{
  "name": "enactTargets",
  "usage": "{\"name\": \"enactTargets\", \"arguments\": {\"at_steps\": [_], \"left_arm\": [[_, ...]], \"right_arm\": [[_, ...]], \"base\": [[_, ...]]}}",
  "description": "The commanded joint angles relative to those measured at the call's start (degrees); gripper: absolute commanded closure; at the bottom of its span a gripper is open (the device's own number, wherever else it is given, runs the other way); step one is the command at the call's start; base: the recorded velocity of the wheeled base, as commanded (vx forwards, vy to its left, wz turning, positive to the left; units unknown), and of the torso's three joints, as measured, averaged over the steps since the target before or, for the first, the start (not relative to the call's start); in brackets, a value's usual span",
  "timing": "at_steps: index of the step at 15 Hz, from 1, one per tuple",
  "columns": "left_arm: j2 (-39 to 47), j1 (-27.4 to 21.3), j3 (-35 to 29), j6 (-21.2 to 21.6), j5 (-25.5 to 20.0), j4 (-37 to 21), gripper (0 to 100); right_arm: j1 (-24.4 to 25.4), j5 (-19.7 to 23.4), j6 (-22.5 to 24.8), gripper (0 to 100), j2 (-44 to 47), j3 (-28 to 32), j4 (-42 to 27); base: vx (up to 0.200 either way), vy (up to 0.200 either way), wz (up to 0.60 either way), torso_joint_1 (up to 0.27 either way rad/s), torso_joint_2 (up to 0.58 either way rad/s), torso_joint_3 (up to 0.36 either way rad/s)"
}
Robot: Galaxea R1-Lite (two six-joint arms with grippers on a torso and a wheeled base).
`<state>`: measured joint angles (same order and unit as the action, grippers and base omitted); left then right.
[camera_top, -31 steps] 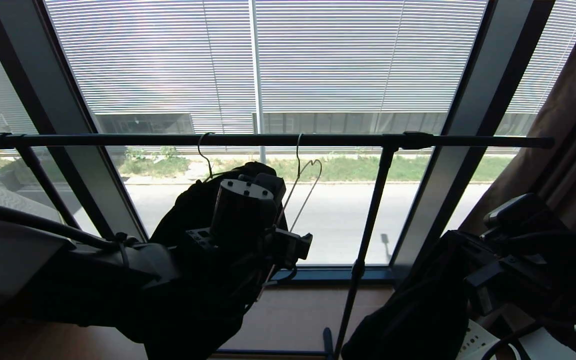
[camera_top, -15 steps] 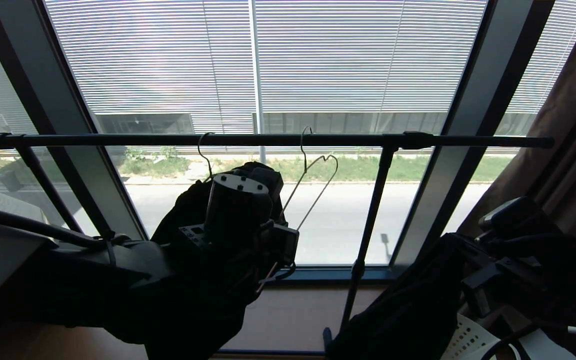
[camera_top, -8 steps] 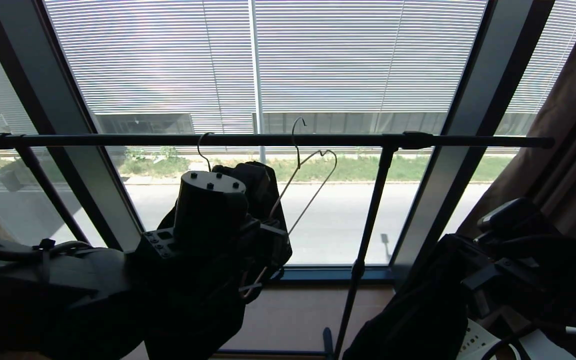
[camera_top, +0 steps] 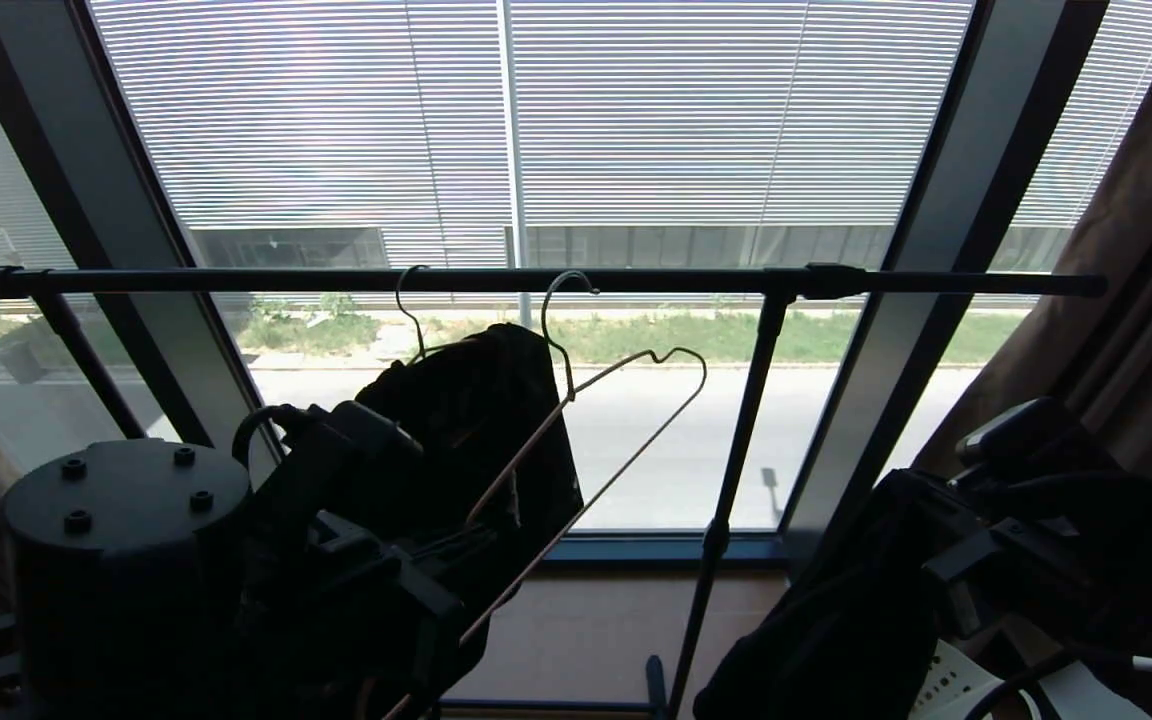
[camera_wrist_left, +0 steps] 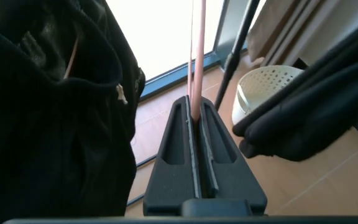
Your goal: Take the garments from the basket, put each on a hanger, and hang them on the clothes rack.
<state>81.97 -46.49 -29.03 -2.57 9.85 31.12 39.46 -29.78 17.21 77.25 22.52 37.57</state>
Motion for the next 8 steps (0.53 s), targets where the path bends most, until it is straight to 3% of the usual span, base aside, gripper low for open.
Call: {"name": "enactTargets", "arguments": {"at_steps": [1, 5, 8], "left_arm": [[-7.26, -0.09, 4.42, 0.02, -0.97, 0.08, 100], [-15.96, -0.09, 10.92, 0.11, -3.17, -0.01, 100], [-21.06, -0.09, 15.58, 0.02, -7.92, -0.10, 100]], "right_arm": [[0.00, -0.01, 0.10, 100, -0.08, 0.07, 0.05], [0.00, -0.01, 0.01, 100, -0.26, 0.16, 0.05], [0.00, -0.19, 0.10, 100, -0.35, -0.10, -0.13]], "base": [[0.000, 0.000, 0.00, 0.000, 0.00, 0.000], [0.000, 0.000, 0.00, 0.000, 0.00, 0.000], [0.000, 0.000, 0.00, 0.000, 0.00, 0.000]]}}
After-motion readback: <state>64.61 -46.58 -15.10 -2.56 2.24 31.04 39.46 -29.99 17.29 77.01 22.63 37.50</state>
